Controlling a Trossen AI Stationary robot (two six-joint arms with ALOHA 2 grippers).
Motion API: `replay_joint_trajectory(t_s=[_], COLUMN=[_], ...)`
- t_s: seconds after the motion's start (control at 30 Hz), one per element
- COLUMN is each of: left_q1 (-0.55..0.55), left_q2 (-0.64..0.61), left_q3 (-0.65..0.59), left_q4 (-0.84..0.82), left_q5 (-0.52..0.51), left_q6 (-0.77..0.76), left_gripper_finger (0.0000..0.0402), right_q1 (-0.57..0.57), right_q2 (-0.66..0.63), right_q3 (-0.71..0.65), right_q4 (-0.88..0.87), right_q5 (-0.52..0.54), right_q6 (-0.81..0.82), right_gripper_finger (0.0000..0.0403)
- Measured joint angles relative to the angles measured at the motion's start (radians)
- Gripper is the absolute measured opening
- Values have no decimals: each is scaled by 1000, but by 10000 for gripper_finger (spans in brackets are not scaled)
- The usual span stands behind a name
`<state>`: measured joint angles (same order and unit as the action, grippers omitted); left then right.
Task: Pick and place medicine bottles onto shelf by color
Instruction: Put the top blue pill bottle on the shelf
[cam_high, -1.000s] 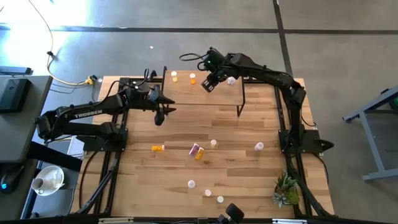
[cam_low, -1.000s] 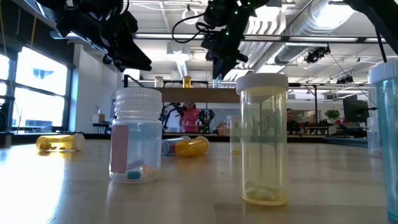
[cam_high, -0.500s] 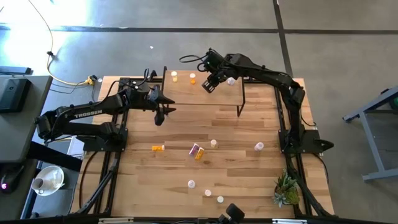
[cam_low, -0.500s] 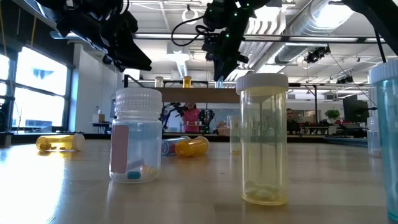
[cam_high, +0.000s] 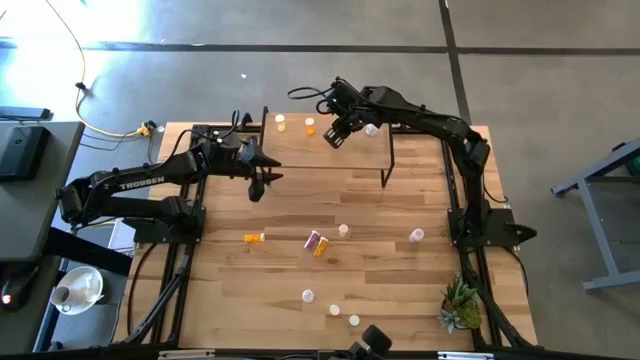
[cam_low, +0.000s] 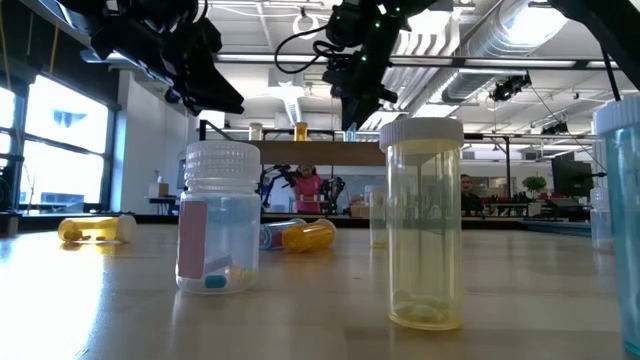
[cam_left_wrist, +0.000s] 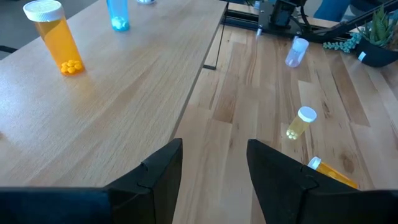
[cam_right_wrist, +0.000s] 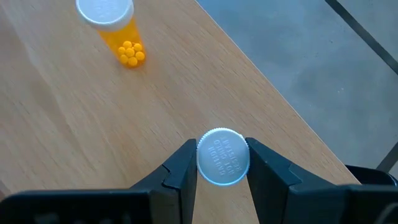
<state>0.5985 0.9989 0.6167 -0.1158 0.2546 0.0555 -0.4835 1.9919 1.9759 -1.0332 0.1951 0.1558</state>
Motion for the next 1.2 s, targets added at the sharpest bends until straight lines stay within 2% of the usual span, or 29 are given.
replay_joint_trajectory(t_s=[0.47, 0.83, 1.2], left_q1=[0, 0, 0], left_q2=[0, 0, 0], left_q3=[0, 0, 0], left_q4=[0, 0, 0], left_q5=[0, 0, 0], left_q6=[0, 0, 0], left_gripper_finger=[170, 170, 170], right_q1=[0, 0, 0], right_q2=[0, 2, 0], right_q3=[0, -2, -2], right_q4=[-9, -11, -9], right_q5=[26, 30, 43], right_q6=[-7, -6, -34], right_gripper_finger=[106, 193, 199])
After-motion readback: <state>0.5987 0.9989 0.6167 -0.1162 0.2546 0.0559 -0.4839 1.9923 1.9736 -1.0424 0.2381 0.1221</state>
